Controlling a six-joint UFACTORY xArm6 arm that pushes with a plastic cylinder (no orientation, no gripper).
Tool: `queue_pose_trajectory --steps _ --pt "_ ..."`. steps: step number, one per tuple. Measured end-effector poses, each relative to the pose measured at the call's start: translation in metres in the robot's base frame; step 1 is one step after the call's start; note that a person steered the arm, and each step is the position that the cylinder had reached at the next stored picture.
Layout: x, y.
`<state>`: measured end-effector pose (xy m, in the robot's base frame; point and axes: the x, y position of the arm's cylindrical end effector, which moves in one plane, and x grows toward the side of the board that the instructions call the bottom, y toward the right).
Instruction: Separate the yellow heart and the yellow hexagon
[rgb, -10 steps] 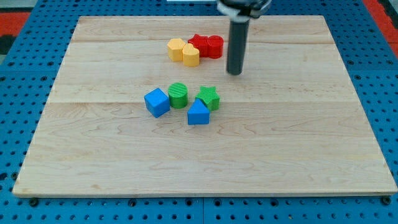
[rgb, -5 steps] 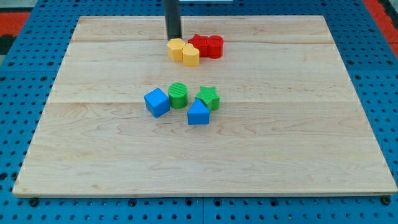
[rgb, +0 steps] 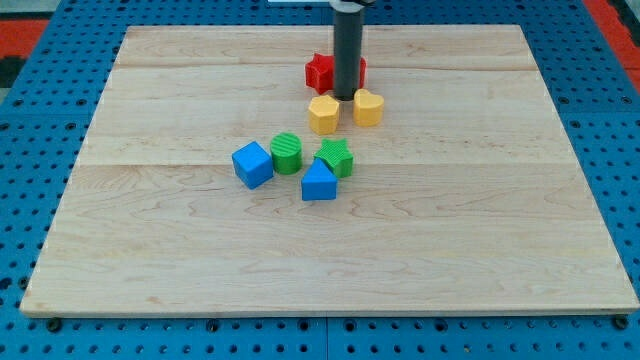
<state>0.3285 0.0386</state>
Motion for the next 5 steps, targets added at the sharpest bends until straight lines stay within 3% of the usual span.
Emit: queue_pose_trajectory --steps 2,5 --pt "-0.002 0.022" --pt "0.044 0.023"
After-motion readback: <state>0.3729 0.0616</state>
